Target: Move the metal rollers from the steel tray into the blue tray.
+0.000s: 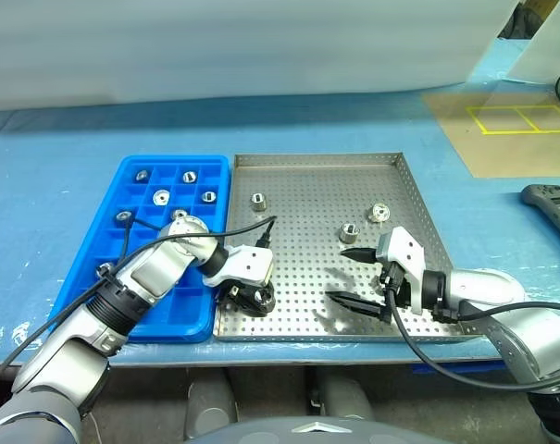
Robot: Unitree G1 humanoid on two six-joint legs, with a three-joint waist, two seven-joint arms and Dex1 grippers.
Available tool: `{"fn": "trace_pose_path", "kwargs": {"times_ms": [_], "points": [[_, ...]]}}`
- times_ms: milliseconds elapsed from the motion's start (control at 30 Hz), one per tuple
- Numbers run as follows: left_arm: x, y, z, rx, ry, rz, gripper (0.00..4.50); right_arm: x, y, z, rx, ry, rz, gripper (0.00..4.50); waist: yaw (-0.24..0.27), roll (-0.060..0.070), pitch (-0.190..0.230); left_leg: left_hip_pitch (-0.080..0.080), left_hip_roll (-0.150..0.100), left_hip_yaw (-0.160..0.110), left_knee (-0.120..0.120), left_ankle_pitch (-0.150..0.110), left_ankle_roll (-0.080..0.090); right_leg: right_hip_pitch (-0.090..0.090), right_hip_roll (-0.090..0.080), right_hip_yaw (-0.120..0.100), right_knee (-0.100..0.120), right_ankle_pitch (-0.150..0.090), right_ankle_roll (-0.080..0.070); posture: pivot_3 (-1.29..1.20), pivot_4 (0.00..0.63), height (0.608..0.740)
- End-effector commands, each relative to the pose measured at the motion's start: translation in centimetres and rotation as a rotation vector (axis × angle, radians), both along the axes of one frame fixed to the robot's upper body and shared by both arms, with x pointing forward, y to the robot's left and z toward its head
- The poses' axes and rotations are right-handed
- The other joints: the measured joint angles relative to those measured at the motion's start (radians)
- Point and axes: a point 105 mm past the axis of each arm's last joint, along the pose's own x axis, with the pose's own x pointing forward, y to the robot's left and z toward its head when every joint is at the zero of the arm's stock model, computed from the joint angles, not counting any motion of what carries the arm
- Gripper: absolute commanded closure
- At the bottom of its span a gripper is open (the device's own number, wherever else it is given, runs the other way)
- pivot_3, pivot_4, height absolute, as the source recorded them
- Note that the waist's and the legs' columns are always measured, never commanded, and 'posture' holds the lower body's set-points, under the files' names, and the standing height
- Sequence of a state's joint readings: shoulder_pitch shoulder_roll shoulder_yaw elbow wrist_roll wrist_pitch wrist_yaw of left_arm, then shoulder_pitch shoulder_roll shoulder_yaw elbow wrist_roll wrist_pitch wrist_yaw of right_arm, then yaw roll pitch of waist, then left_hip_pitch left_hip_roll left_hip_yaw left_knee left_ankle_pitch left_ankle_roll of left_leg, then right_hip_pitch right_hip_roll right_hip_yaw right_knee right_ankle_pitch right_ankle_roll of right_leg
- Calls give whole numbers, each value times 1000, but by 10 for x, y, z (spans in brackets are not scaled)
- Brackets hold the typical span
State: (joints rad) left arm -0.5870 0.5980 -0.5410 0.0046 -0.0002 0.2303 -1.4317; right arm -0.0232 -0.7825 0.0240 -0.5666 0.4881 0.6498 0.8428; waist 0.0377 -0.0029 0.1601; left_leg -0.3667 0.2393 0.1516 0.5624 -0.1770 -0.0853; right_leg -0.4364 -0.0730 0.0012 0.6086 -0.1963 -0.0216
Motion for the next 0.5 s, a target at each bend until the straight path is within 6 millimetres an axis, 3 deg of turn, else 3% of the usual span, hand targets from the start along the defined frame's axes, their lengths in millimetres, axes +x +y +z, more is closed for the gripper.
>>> {"fn": "trace_pose_path", "kwargs": {"times_ms": [33,500], "points": [[6,-1,3,-5,-36,10,2809,-2,5,7,10,-41,24,0,0,0,0,0,0,0,0,0,0,0,0,0,0,0,0,-207,150,740],[28,3,36,-140,-103,185,2809,5,14,8,12,-46,98,0,4,0,0,0,0,0,0,0,0,0,0,0,0,0,0,-130,150,740]]}}
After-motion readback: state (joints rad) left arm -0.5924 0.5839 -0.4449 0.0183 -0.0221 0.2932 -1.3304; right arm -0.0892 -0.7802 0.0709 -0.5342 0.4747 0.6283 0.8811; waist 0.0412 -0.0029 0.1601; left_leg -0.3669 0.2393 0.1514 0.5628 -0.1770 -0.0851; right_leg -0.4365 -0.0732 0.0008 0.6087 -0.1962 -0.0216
